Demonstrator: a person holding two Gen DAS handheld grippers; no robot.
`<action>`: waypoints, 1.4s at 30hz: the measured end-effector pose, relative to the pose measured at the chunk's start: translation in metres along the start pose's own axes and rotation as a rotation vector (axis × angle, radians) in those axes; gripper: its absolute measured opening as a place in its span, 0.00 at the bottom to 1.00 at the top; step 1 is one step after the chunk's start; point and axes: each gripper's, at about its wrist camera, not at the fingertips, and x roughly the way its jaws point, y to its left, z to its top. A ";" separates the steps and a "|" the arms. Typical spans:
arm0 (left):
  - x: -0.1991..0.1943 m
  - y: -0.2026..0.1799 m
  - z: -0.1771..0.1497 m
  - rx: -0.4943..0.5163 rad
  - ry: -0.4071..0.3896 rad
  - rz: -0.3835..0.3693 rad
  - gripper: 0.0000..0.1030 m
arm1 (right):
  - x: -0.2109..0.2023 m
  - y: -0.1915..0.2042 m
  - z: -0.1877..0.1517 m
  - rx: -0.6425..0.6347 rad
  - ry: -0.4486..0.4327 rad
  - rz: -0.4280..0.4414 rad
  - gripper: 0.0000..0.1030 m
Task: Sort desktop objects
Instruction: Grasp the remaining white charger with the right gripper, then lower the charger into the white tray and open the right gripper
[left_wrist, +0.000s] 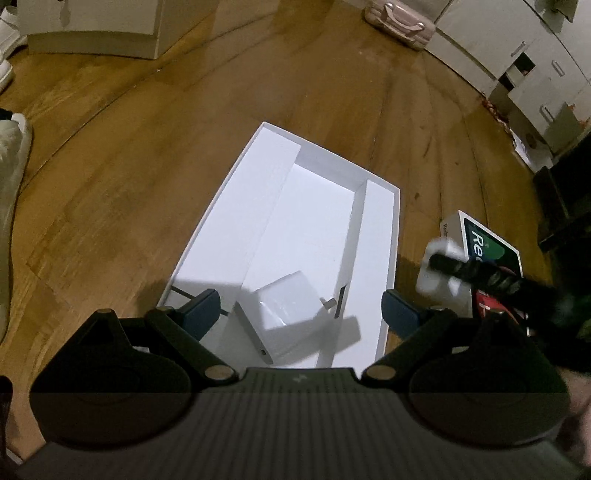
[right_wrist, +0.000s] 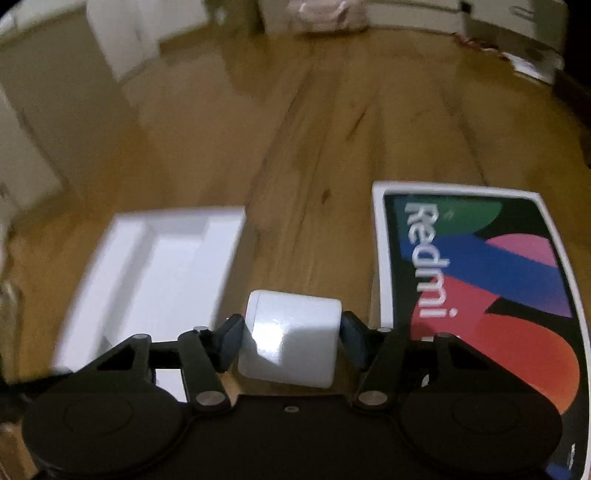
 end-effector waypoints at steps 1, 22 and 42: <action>0.001 0.000 -0.001 -0.007 0.005 -0.011 0.92 | -0.006 0.003 0.004 -0.013 -0.017 0.019 0.61; 0.012 0.020 -0.016 -0.022 0.046 0.084 0.92 | 0.044 0.083 0.033 -0.157 0.179 0.272 0.60; 0.010 0.036 -0.009 -0.066 0.028 0.032 0.93 | 0.064 0.064 0.019 0.028 0.188 0.294 0.62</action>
